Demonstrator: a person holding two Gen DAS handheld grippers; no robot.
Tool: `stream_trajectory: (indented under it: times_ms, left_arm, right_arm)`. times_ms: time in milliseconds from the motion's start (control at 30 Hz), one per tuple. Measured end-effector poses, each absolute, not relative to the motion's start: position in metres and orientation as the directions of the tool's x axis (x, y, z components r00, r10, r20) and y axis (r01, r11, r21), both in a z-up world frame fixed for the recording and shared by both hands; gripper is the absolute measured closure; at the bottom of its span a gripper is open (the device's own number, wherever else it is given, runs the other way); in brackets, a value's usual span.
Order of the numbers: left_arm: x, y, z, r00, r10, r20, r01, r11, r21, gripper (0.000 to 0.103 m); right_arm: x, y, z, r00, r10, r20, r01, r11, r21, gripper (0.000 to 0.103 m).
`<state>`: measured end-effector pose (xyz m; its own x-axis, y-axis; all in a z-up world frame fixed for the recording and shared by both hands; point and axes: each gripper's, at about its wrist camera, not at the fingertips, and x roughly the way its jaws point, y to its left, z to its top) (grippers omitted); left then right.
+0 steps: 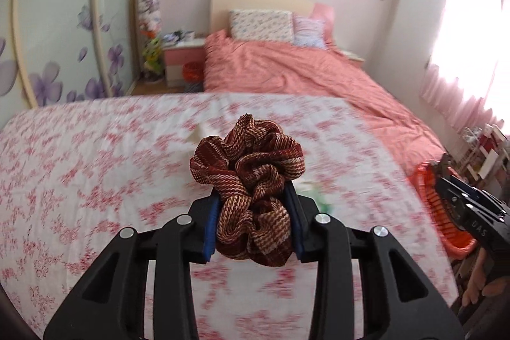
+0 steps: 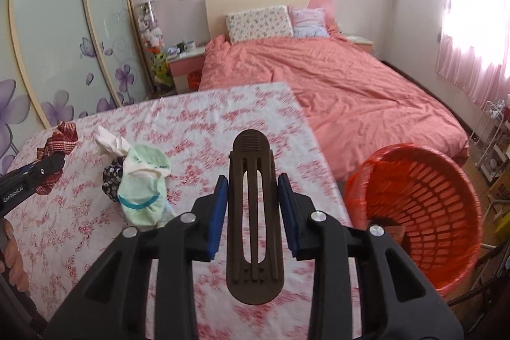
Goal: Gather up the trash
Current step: 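Carry the scrunchie and brown piece over the orange basket and open both tools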
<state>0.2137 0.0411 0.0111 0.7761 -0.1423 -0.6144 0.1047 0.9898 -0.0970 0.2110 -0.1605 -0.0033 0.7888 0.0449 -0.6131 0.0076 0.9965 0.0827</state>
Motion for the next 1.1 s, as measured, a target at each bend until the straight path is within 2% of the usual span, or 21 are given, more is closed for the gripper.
stream_trajectory:
  times_ms: [300, 733, 1100]
  left_arm:
    - [0.204, -0.042, 0.028, 0.764, -0.286, -0.578, 0.276, 0.955, -0.109, 0.067]
    - [0.212, -0.173, 0.012, 0.625, -0.510, -0.591, 0.527, 0.834, -0.162, 0.067]
    - [0.223, -0.249, -0.015, 0.518, -0.571, -0.637, 0.623, 0.762, -0.176, 0.066]
  right_arm:
    - [0.174, -0.223, 0.022, 0.830, -0.063, -0.554, 0.127, 0.989, 0.078, 0.071]
    - [0.146, -0.335, 0.021, 0.824, -0.179, -0.538, 0.300, 0.943, 0.145, 0.071]
    - [0.155, -0.402, 0.000, 0.820, -0.174, -0.545, 0.352, 0.904, 0.242, 0.071]
